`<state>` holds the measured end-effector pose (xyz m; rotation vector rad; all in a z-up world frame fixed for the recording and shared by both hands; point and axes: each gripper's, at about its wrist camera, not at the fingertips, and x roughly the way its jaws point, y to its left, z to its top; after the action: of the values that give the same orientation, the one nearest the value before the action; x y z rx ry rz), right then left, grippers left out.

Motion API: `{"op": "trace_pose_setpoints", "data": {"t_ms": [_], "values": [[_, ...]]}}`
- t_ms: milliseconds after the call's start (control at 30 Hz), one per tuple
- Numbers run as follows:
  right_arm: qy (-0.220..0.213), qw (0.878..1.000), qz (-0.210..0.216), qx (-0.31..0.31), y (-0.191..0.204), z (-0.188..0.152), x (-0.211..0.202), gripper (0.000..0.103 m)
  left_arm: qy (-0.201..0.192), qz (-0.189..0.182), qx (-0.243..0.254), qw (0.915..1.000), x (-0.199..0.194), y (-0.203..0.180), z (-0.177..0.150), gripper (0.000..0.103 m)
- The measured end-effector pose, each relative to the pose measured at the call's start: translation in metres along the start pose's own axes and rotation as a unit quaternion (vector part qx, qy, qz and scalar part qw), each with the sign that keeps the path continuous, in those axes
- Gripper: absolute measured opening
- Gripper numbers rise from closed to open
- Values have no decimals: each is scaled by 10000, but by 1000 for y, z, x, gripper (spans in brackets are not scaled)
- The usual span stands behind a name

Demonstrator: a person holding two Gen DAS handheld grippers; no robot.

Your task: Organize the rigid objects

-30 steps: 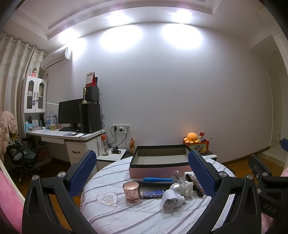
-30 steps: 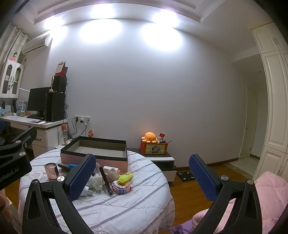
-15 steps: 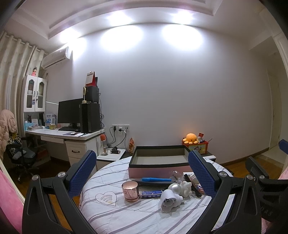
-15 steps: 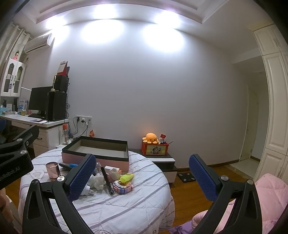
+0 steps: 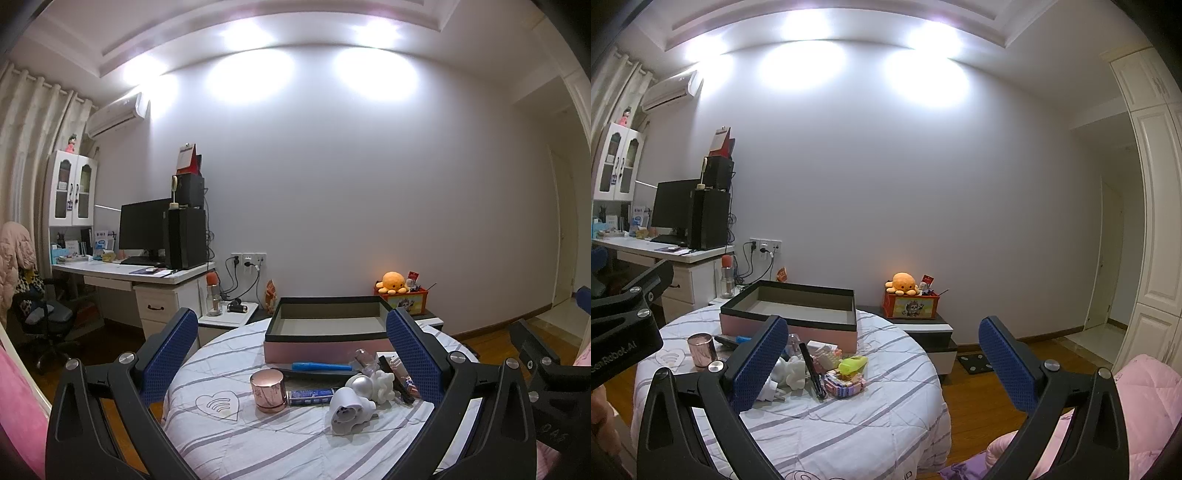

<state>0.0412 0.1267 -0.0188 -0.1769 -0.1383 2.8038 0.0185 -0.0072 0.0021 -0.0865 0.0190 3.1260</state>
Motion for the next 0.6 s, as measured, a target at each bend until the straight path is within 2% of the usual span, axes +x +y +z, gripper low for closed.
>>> {"op": "trace_pose_setpoints", "data": {"t_ms": [267, 433, 600], "values": [[23, 9999, 17, -129, 4, 3, 2, 103, 52, -23, 7, 10000, 1, 2, 0, 103], [112, 9996, 98, -221, 10, 3, 8, 103, 233, -195, -27, 9995, 8, 4, -1, 103], [286, 9990, 210, -261, 15, 2, 19, 103, 455, -152, 61, 9988, 24, 2, -4, 103]]}}
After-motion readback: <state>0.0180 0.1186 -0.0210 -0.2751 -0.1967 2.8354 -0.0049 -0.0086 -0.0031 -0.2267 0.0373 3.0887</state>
